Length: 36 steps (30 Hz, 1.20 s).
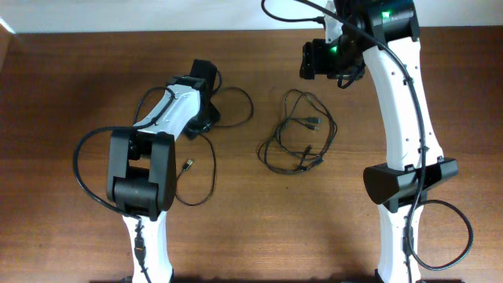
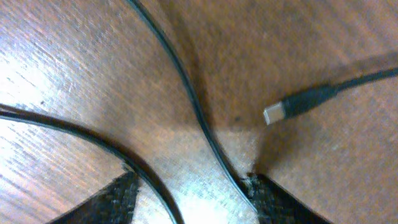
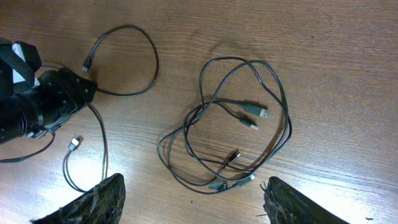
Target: Untangle cables
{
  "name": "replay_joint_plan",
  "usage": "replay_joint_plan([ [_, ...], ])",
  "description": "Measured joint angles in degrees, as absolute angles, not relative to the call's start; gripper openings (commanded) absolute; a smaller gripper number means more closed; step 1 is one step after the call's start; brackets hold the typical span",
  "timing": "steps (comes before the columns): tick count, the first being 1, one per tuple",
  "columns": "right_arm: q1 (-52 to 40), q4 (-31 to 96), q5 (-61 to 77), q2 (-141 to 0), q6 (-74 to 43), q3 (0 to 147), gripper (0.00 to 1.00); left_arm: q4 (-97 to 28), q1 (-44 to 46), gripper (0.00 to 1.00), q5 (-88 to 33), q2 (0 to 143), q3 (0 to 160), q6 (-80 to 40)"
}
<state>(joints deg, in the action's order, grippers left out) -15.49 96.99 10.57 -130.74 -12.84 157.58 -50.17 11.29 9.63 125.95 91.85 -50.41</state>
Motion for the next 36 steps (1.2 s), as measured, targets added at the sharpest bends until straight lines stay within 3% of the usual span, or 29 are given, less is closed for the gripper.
replay_joint_plan([
  [4,-15.5,97.0,10.6,-130.7,-12.8,157.6,0.73,-50.8,11.3,0.31,9.0,126.0,92.0,-47.7],
  [6,-15.5,97.0,10.6,-130.7,-12.9,157.6,0.73,-50.8,11.3,0.17,9.1,126.0,92.0,-47.4],
  [10,-15.5,97.0,10.6,-130.7,-12.8,157.6,0.73,-51.3,11.7,0.01,11.8,126.0,91.9,-45.6],
  [19,-15.5,97.0,10.6,-130.7,-12.9,157.6,0.72,-54.7,8.4,0.0,12.3,126.0,92.7,-40.0],
  [23,-15.5,97.0,10.6,-130.7,-12.9,157.6,0.72,-57.6,1.1,0.0,12.3,124.4,93.0,-35.2],
  [30,-15.5,97.0,10.6,-130.7,-12.8,157.6,0.73,-57.6,-14.9,0.0,12.5,101.8,95.6,-32.3],
  [36,-15.6,97.0,10.6,-130.7,-12.9,157.6,0.73,-57.9,-29.7,0.0,17.4,99.7,95.6,-32.1],
])
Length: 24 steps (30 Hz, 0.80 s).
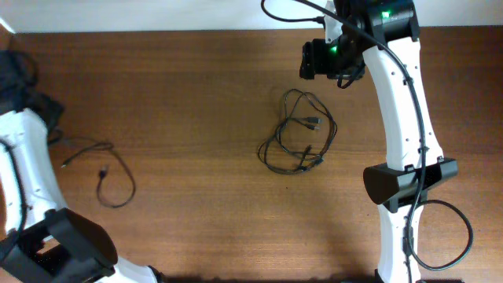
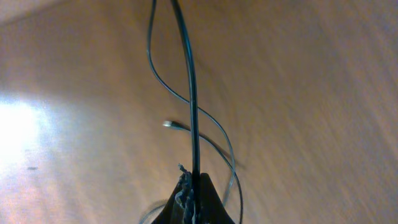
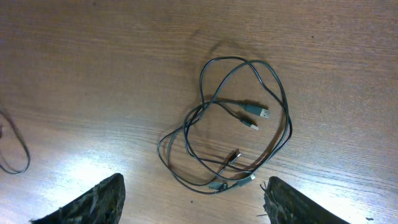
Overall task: Untangle cables
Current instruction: 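Place the separated cable at the far left and release it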
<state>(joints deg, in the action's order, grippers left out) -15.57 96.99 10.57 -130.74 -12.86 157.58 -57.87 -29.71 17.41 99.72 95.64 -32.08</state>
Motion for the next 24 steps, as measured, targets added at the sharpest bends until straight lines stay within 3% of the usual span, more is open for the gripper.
replay_joint_plan([
  [7,-16.3,97.0,10.6,-130.8,-12.9,157.6,0.73,-55.2,-43.1,0.0,23.5,98.0,96.9,-32.1],
  [10,-16.6,97.0,10.6,-130.8,-12.9,157.6,0.73,-54.5,-43.1,0.0,27.0,95.0,98.2,-32.6],
  [16,-17.1,97.0,10.6,-130.8,-12.9,157.6,0.73,-59.6,-42.3,0.0,28.0,96.6,93.1,-44.8],
  [21,-17.5,97.0,10.6,-130.8,-12.9,157.6,0.73,-58.5,-35.2,0.0,27.3,104.2,85.2,-49.6],
  [22,-17.6,97.0,10.6,-130.8,-12.9,157.6,0.73,-58.5,-34.2,0.07,26.5,105.1,84.4,-50.9],
  [23,-17.7,97.0,10.6,-130.8,-12.9,157.6,0.73,-58.5,-33.5,0.23,25.0,105.6,83.7,-52.1],
  [24,-17.7,97.0,10.6,-130.8,-12.8,157.6,0.73,-58.5,-32.8,0.55,23.4,106.5,83.0,-52.9],
])
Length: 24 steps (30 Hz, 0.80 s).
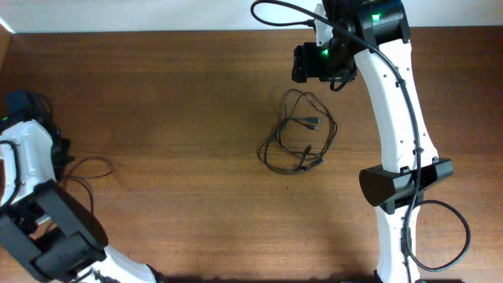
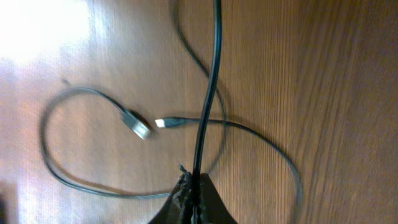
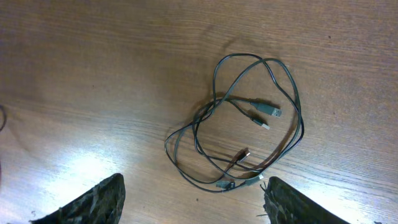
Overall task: Untangle cables
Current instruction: 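Place the separated cable at the far left and release it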
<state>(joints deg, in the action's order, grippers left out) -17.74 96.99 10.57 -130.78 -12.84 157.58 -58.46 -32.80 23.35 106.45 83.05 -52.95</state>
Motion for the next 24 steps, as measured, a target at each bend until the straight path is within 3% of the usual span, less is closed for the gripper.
replay_joint_plan([
  [1,-17.7,97.0,10.6,-130.8,-12.9,157.6,0.73,-58.4,-32.0,0.97,21.7,107.8,82.1,-53.9],
  [2,-17.7,97.0,10.6,-130.8,-12.9,157.6,0.73,-58.4,-31.5,0.99,20.4,109.1,81.4,-54.2],
  [8,-17.8,97.0,10.6,-130.8,-12.8,157.6,0.73,-58.5,-34.4,0.99,19.9,110.4,81.0,-52.7],
  [14,-17.8,97.0,10.6,-130.8,-12.8,157.6,0.72,-58.3,-34.6,0.99,10.9,104.7,88.0,-34.7],
  [20,-17.1,97.0,10.6,-130.4,-12.9,158.1,0.73,-56.5,-19.0,0.99,7.4,84.7,89.1,-21.4],
  [24,-11.1,97.0,10.6,-124.7,-12.8,158.1,0.78,-54.3,-4.0,0.99,2.7,83.9,89.3,-14.4],
])
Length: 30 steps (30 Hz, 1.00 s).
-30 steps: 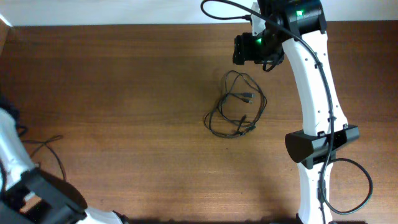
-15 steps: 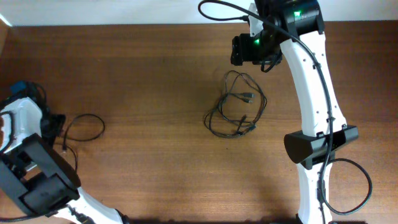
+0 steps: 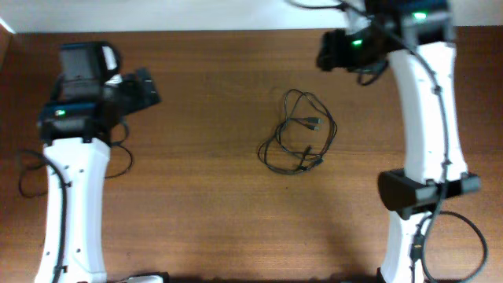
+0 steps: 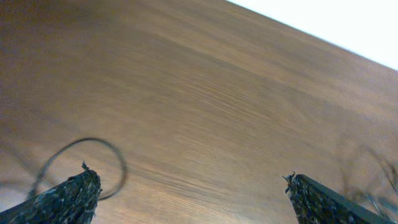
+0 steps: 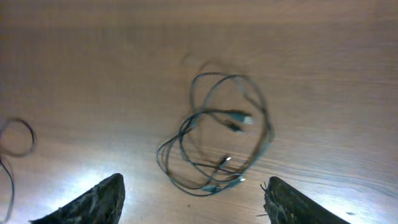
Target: Untangle cables
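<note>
A tangle of black cables (image 3: pixel 297 134) with several plugs lies right of the table's middle; it also shows in the right wrist view (image 5: pixel 219 138). One black cable (image 3: pixel 128 163) lies apart at the far left, beside the left arm, and a loop of it (image 4: pixel 87 140) shows below the left wrist. My left gripper (image 3: pixel 146 88) hangs open above the table's back left, nothing between its fingers (image 4: pixel 67 198). My right gripper (image 3: pixel 330 51) is open too, high behind the tangle, fingers (image 5: pixel 88 200) wide apart and empty.
The wooden table (image 3: pixel 204 212) ends at a white wall along the back. The right arm's own black cable loops near its base (image 3: pixel 464 236). The left arm's white body (image 3: pixel 75 196) covers part of the separated cable.
The left gripper was shut on the black cable at the far left edge; now it is open, higher and further right, with the cable lying on the table. The right wrist has shifted right.
First the left gripper was low over a black cable just left of the tangle, jaws apart around it. Then it was shut on that cable at the far left, and stayed shut there. Now the cable lies alone at the left and both grippers are open.
</note>
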{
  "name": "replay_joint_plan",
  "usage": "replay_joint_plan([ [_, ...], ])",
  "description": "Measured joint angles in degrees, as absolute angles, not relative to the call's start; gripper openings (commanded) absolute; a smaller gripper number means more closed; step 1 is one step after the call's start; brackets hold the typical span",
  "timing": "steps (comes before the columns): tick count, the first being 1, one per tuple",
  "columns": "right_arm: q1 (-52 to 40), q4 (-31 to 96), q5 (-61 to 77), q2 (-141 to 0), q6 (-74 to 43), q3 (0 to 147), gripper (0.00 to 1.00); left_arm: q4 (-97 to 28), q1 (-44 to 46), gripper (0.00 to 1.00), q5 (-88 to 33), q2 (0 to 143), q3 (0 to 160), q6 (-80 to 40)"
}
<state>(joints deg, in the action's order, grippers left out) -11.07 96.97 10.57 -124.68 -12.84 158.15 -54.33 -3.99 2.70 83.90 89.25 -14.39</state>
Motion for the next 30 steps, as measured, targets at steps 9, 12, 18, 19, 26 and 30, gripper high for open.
replay_joint_plan([
  [9,-2.8,97.0,10.6,-120.8,-12.8,155.8,0.8,-39.7,18.7,1.0,-12.2,99.2,89.3,-7.5],
  [12,-2.4,97.0,10.5,-120.9,-12.8,151.0,0.8,-31.7,23.0,0.99,-16.1,106.7,89.5,-7.5],
  [18,-2.4,96.5,10.1,-121.0,-11.5,144.6,0.8,-43.6,23.9,0.85,-19.4,125.2,113.4,-7.9],
  [19,-2.4,96.7,10.1,-121.0,-11.4,144.4,0.8,-43.3,23.9,0.83,-19.6,127.0,115.8,-7.9],
  [26,-2.4,97.0,10.1,-121.0,-11.4,144.2,0.8,-42.2,23.9,0.6,-18.1,137.3,117.0,-10.1],
  [30,-2.4,97.0,10.1,-121.0,-11.4,144.2,0.8,-41.2,23.9,0.54,-18.0,139.2,117.0,-10.5],
])
